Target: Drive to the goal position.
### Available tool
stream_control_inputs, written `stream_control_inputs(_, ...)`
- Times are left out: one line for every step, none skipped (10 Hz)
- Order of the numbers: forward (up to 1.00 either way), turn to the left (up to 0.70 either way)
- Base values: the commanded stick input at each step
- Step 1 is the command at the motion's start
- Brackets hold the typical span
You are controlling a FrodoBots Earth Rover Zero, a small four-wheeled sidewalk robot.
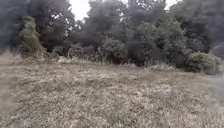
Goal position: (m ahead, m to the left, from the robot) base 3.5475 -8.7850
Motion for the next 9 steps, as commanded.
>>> stream_control_inputs(0.45, 0.0)
stream_control_inputs(0.45, -0.22)
stream_control_inputs(0.45, -0.25)
stream_control_inputs(0.45, -0.27)
stream_control_inputs(0.45, -0.27)
stream_control_inputs(0.45, -0.27)
stream_control_inputs(0.45, -0.27)
stream_control_inputs(0.45, -0.27)
stream_control_inputs(0.45, -0.27)
